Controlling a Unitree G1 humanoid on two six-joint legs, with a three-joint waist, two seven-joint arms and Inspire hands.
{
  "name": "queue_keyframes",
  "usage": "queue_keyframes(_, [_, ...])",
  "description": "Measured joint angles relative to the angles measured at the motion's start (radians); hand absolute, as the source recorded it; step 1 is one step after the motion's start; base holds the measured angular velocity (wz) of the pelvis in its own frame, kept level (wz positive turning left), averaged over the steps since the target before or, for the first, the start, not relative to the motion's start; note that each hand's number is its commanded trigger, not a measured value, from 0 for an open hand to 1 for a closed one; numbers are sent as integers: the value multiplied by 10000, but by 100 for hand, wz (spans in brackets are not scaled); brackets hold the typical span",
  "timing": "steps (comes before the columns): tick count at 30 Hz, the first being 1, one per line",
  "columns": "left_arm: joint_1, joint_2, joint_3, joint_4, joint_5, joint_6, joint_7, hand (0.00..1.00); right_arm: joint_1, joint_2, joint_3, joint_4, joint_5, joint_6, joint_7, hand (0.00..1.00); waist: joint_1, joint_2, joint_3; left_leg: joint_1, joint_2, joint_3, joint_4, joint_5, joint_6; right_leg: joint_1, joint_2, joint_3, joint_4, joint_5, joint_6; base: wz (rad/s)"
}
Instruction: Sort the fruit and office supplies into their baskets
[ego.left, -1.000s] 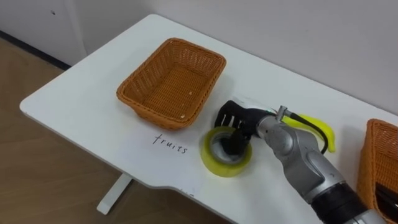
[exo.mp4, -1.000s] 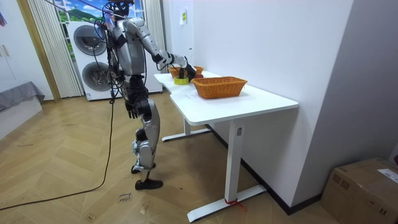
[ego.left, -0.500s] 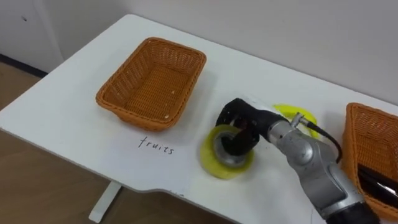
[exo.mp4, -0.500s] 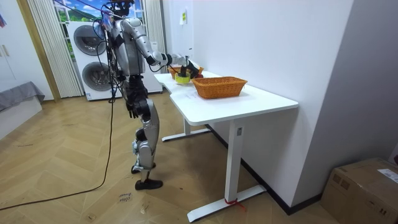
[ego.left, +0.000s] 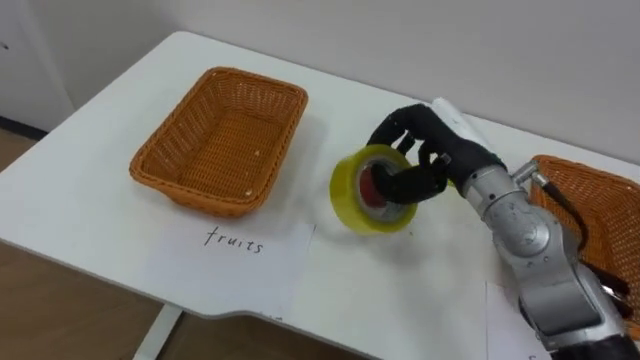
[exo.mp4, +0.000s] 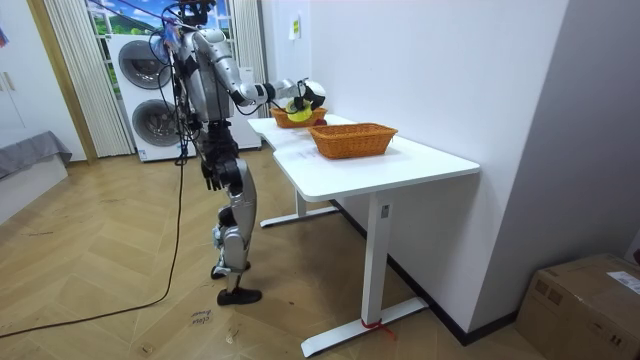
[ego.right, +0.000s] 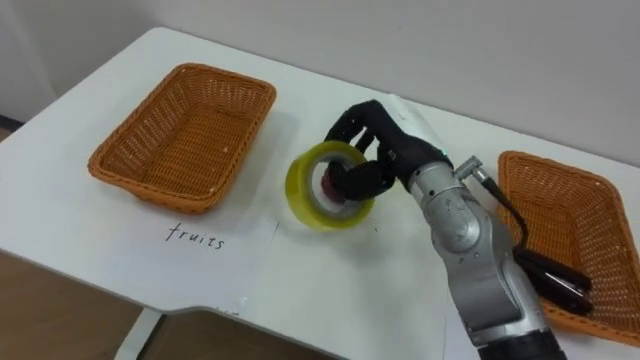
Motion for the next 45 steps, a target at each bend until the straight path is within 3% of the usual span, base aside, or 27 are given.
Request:
queue_keyframes(8, [138, 15, 251, 3, 8, 10, -133, 0, -3, -575, -753, -656, 438, -1, -461, 100, -359, 56, -14, 43, -16, 67, 2, 0, 4, 10, 13, 55, -1, 5, 8, 0])
queue_keyframes(22, [452, -28, 262, 14, 3, 47, -171, 0, 32, -738, -1090, -647, 598, 22, -954, 100, -778, 172, -39, 183, 31, 193, -25, -4, 1, 58, 28, 160, 15, 6, 6, -3])
queue_keyframes(25, [450, -23, 329, 10, -9, 34, -258, 0, 100, -924, -1348, -396, 863, -7, -960, 100, -845, 160, -47, 217, 25, 215, -16, -4, 2, 101, 15, 174, 13, 5, 7, 1])
queue_keyframes(36, [398, -30, 670, 158, -20, 15, -548, 0, 488, -1036, -2697, 530, 1094, -26, -995, 100, -1346, 153, -50, 316, 32, 406, -147, -5, 1, 73, 51, 402, 12, 4, 5, -6])
queue_keyframes(40, [423, -28, 785, 206, -26, 13, -544, 0, 686, -1403, -3107, 1023, 1134, -26, -1245, 100, -1416, 89, -70, 346, 29, 497, -122, -3, 5, 9, 49, 546, 14, 4, 6, -7])
queue_keyframes(45, [443, -18, 1032, 385, -428, 18, -523, 0, 686, -1453, -3371, 1684, 1002, 19, -1415, 100, -1738, 52, -81, 343, 39, 567, -113, -4, 5, -19, 48, 637, 21, 5, 6, -3])
